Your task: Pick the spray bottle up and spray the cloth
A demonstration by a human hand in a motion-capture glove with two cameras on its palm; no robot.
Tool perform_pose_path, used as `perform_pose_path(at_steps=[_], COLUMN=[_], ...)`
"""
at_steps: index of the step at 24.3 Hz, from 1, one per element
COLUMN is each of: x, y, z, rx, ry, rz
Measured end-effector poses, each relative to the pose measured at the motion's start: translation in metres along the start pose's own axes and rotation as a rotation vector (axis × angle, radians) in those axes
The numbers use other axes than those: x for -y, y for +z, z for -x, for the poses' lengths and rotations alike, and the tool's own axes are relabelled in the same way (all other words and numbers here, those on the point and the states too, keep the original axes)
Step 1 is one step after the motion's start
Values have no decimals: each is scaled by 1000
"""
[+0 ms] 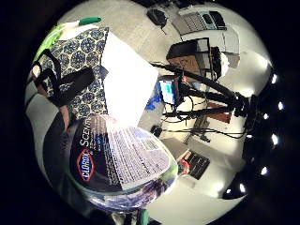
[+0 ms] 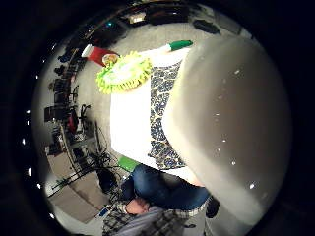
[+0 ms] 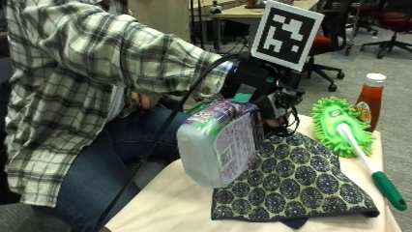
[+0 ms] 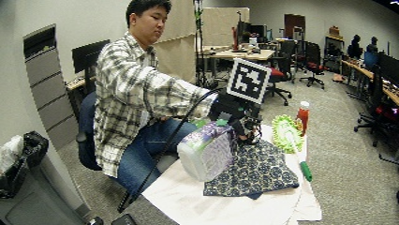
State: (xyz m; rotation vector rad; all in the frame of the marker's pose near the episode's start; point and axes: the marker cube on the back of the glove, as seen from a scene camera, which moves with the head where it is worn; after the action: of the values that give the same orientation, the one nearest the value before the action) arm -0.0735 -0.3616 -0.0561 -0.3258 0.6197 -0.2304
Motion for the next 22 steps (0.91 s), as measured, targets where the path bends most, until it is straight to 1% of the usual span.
perform_pose_path(at_steps=[3, 9, 14, 18, 22], x=[2, 0, -1, -6, -15], y=[3, 7, 2, -4, -13], z=[9, 18, 21, 13, 0], rx=[-12, -32, 20, 119, 329], ry=[8, -52, -18, -25, -38], rz=[12, 16, -16, -67, -145])
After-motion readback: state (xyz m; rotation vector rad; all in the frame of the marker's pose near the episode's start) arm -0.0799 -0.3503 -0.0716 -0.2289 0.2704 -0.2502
